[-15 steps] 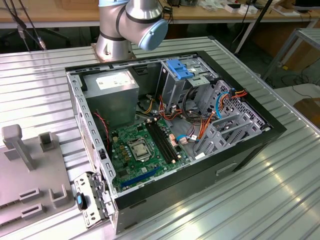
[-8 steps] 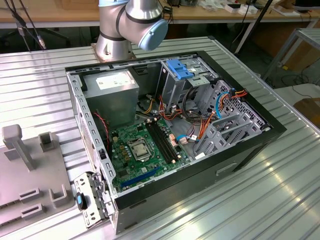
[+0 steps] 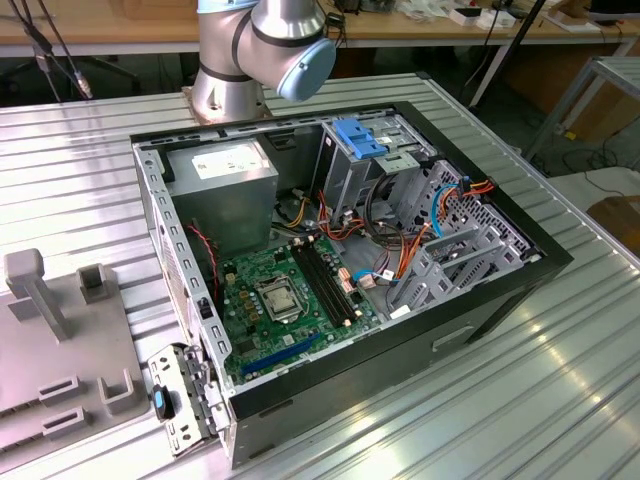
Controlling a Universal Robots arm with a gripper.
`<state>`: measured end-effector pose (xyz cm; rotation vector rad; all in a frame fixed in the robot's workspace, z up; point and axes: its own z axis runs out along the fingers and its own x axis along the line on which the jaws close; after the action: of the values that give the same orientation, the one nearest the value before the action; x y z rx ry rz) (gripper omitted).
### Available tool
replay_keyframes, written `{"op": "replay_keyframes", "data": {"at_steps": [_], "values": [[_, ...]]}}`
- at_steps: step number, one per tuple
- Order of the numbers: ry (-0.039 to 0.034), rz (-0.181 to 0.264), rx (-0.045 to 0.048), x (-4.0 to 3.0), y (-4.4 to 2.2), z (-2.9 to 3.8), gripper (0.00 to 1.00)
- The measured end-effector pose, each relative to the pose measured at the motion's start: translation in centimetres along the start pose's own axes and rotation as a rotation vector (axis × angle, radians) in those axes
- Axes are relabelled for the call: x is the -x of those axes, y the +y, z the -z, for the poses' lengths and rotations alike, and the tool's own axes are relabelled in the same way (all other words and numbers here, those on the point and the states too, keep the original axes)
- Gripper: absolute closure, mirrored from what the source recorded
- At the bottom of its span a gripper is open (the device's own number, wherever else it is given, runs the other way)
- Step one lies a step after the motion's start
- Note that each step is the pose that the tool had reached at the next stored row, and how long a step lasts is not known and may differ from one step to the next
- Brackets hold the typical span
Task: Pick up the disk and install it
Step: 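Pick up the disk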
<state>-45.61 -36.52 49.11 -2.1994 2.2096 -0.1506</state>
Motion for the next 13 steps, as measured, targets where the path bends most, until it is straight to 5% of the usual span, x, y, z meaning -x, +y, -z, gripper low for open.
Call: {"op": "replay_keyframes", "data": {"at_steps": [3, 5, 8, 13], "values": [[-0.0019, 0.0, 0.0003, -0.01, -0.56, 0.01, 0.63], [-0.0167, -0.001, 0.0002, 0.0, -0.68, 0.1, 0.63], [-0.0175, -0.001, 0.0003, -0.02, -0.82, 0.24, 0.63], [-0.0177, -0.001, 0.0045, -0.01, -2.37, 0.16, 0.63]]}}
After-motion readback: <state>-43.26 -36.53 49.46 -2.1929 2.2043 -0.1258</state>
